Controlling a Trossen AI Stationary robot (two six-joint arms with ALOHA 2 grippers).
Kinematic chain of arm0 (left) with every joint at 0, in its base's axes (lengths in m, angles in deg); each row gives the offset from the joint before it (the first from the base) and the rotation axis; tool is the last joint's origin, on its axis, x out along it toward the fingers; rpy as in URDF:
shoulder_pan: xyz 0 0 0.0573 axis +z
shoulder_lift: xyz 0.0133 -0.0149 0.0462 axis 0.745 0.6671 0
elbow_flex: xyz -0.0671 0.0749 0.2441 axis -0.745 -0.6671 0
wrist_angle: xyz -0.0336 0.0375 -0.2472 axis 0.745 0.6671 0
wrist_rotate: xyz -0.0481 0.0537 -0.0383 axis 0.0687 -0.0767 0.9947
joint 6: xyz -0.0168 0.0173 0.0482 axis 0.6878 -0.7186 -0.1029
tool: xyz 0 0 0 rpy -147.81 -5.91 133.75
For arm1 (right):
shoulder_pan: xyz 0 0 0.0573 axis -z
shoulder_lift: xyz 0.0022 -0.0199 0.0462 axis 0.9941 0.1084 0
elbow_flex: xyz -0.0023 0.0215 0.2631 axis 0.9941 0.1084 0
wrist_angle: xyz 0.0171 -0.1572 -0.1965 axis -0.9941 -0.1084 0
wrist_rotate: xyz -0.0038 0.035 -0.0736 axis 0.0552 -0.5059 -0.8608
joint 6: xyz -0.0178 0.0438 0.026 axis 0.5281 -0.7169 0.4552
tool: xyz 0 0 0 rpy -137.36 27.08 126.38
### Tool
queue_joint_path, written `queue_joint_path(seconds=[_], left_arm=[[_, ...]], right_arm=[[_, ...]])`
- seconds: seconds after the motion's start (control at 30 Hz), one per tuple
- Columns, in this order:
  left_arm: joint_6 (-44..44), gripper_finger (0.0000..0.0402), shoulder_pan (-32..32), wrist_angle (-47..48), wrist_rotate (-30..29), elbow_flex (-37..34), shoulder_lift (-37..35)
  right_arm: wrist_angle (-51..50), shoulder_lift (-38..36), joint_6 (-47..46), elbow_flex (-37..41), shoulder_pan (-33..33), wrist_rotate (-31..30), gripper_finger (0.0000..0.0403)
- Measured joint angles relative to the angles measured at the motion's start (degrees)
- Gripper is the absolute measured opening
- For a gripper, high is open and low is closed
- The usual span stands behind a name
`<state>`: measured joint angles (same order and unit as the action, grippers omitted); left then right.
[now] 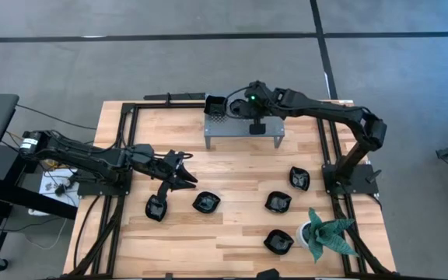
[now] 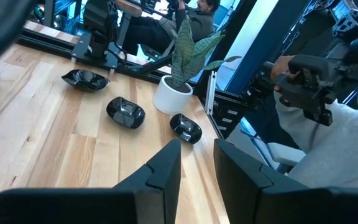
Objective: Pick & Place Mini shaped plates
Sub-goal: Stack the drop-shaped plate on top of the drop-shaped plate on the shelf
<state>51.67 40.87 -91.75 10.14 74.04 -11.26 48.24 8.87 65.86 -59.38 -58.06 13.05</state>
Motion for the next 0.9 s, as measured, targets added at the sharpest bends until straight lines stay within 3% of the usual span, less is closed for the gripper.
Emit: queue_joint_path(seconds=[0.67, 0.77, 0.9], left_arm=[[0.0, 0.0097, 0.0, 0.0, 0.0, 0.0, 0.0], [0.0, 0.0097, 0.0, 0.0, 0.0, 0.0, 0.0], [0.0, 0.0097, 0.0, 0.0, 0.0, 0.0, 0.0]], right_arm=[[0.0, 0.0, 0.0, 0.0, -0.3, -0.5, 0.0085], [0.0, -0.4, 0.0, 0.0, -1.5, -4.8, 0.0087], [-0.8, -0.8, 0.0, 0.0, -3.6, -14.9, 0.0087]])
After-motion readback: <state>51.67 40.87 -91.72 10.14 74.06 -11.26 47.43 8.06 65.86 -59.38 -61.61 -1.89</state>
